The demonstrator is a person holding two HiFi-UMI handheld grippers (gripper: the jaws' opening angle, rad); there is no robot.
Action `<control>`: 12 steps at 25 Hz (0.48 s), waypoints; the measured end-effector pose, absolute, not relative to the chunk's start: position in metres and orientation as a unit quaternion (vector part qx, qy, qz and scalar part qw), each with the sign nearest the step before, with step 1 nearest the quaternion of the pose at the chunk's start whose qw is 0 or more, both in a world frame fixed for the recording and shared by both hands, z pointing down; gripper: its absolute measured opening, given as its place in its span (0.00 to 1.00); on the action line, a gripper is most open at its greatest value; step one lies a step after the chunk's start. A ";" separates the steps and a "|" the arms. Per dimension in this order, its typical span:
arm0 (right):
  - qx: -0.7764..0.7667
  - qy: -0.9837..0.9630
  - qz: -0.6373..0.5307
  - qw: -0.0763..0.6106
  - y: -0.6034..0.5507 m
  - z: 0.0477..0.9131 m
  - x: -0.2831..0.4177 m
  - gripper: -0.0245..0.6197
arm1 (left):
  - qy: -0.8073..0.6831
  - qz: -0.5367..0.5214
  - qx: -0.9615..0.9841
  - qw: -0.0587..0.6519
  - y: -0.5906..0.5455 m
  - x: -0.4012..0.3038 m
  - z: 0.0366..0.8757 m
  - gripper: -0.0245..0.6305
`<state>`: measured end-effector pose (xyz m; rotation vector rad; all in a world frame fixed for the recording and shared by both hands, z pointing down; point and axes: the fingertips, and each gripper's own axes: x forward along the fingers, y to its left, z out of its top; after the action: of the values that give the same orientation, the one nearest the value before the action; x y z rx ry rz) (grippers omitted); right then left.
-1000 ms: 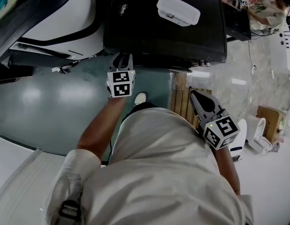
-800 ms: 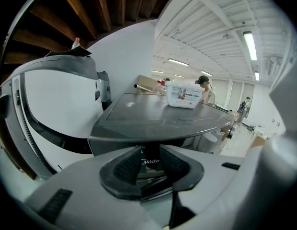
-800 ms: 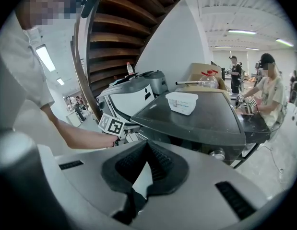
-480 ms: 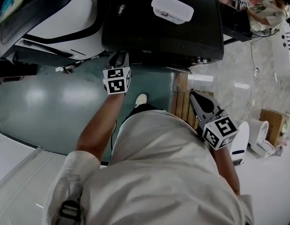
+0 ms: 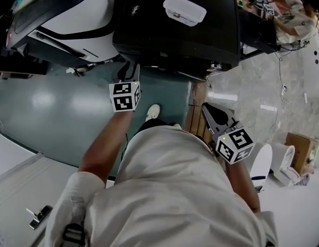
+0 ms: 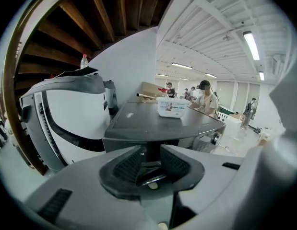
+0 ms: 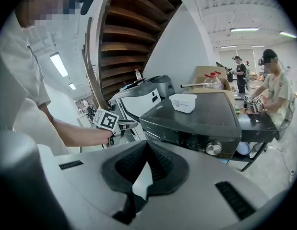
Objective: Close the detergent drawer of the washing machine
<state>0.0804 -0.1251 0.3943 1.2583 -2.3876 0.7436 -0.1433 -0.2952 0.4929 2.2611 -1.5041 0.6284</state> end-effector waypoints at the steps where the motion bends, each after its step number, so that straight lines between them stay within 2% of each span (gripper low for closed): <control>1: 0.439 -0.843 0.261 0.169 -0.121 0.394 0.082 0.04 | -0.530 0.221 0.799 0.177 -0.288 -0.141 0.488 0.22; 12: 0.384 -0.878 0.242 0.152 -0.076 0.396 0.095 0.04 | -0.520 0.183 0.815 0.181 -0.188 -0.105 0.429 0.22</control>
<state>0.0948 -0.0755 0.3958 1.1025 -2.5202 0.6950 -0.1050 -0.1881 0.4289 2.3004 -1.4686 0.5165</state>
